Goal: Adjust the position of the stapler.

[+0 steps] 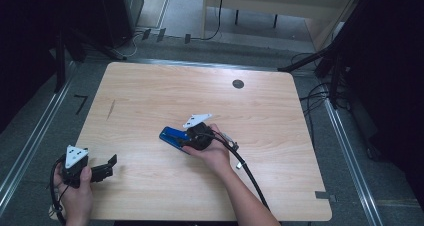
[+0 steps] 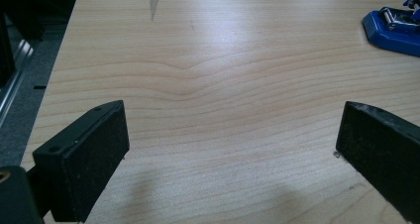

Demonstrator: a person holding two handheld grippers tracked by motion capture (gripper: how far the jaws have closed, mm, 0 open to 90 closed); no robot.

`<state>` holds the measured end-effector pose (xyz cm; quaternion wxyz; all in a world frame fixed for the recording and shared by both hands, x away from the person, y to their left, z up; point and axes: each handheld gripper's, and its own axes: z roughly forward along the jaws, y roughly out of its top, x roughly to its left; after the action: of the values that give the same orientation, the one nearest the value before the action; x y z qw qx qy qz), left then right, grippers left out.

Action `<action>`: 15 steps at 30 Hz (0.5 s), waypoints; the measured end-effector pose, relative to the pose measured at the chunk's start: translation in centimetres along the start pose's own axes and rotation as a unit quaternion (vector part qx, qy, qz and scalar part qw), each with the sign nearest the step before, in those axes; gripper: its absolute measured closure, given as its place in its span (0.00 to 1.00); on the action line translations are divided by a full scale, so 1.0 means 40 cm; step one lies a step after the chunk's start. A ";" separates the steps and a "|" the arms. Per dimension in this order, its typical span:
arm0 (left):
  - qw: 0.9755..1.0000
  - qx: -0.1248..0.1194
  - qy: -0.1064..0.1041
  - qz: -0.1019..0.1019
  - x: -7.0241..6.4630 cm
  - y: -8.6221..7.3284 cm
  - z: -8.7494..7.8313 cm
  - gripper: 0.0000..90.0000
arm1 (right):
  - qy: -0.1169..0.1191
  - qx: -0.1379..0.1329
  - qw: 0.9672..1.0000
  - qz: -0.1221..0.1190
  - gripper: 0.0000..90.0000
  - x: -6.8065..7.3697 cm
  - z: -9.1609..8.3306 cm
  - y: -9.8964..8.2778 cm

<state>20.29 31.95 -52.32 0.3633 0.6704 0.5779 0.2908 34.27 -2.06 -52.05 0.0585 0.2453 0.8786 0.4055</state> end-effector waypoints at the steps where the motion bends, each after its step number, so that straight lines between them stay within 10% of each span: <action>1: 1.000 0.000 0.000 0.000 0.000 0.000 0.000 0.01 | 0.000 0.001 1.000 -0.001 0.74 0.002 -0.001 -0.001; 15: 1.000 -0.010 -0.002 -0.004 0.002 -0.002 -0.004 0.01 | 0.016 0.007 0.999 -0.031 0.74 0.016 -0.036 -0.033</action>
<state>20.12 32.05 -52.31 0.3729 0.6646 0.5770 0.2937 32.79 -3.44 -52.01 0.0553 0.2113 0.8894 0.4016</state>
